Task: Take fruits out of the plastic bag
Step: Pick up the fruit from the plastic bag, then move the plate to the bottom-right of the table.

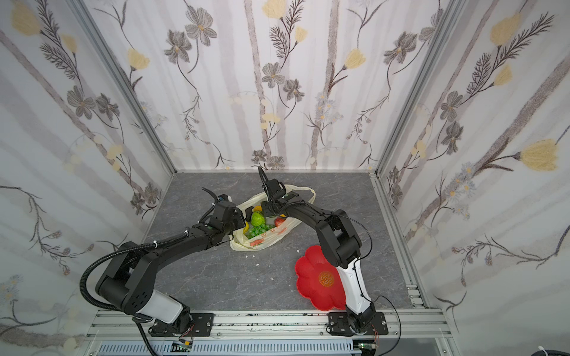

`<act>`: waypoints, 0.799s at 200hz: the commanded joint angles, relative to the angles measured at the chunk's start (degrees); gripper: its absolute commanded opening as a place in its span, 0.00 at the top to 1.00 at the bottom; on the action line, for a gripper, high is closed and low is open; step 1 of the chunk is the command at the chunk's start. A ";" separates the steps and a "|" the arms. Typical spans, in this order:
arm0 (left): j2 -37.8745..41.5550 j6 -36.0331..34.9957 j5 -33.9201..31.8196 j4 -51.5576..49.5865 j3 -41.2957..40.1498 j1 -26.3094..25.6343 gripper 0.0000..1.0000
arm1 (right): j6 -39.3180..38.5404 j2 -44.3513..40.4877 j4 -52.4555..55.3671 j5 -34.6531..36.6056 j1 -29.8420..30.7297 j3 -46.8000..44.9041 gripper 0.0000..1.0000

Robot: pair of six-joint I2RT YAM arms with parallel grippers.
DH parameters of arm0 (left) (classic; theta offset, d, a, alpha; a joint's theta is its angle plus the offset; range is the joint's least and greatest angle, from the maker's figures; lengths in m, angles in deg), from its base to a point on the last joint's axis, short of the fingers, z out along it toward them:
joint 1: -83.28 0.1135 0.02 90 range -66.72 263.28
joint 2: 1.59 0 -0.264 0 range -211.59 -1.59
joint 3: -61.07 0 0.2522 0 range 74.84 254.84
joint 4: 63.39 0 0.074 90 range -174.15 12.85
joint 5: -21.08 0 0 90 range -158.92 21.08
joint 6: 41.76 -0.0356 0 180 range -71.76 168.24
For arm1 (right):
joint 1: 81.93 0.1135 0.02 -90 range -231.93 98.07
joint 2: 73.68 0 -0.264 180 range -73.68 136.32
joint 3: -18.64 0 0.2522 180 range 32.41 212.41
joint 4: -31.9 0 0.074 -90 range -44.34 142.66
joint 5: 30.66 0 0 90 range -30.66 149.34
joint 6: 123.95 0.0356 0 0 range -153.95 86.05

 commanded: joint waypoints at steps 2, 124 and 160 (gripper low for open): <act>-0.06 0.05 -0.49 0.04 -0.08 0.02 1.00 | 0.35 -3.20 -0.43 -0.30 0.21 -1.36 0.44; 0.53 -0.82 -1.97 0.21 -0.95 0.07 1.00 | 6.41 -40.26 19.80 1.71 0.65 -30.93 0.44; 0.37 -0.88 -2.20 0.39 -0.80 0.09 1.00 | 13.84 -49.28 25.29 0.90 1.89 -39.75 0.44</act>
